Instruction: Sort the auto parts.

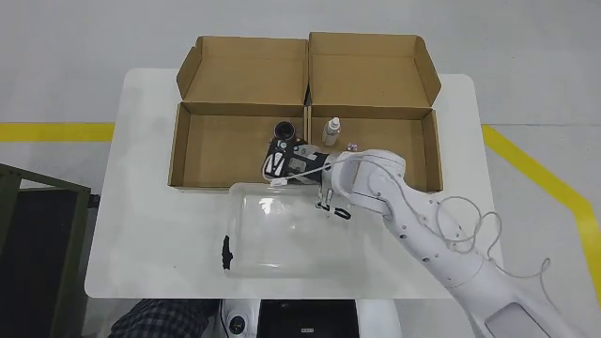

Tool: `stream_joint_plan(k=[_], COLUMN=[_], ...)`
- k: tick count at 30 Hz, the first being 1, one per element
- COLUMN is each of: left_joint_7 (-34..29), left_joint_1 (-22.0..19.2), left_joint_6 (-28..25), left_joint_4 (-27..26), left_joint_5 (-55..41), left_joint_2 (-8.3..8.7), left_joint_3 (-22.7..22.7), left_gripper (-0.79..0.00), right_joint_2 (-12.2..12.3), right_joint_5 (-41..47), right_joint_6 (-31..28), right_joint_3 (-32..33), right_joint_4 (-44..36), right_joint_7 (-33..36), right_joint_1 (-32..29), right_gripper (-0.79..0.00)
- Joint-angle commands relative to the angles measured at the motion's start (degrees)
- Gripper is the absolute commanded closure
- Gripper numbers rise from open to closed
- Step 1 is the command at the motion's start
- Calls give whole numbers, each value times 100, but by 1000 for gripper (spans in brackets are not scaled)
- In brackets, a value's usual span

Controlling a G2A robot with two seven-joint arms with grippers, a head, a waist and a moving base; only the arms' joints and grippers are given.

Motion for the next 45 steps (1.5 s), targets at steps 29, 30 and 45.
stream_joint_plan(k=[29,30,45], left_joint_7=[0,0,0], left_joint_1=[0,0,0], left_joint_6=[0,0,0], left_joint_4=[0,0,0], left_joint_5=[0,0,0], left_joint_2=[0,0,0], left_joint_3=[0,0,0], left_gripper=[-785,-785,-785], right_joint_2=[-556,-572,-735], right_joint_5=[192,192,169], right_joint_6=[126,126,107], right_joint_3=[-829,-845,-934], right_joint_4=[1357,1394,1665], right_joint_7=[1047,1059,1275], right_joint_1=[899,916,1037], right_gripper=[0,0,-206])
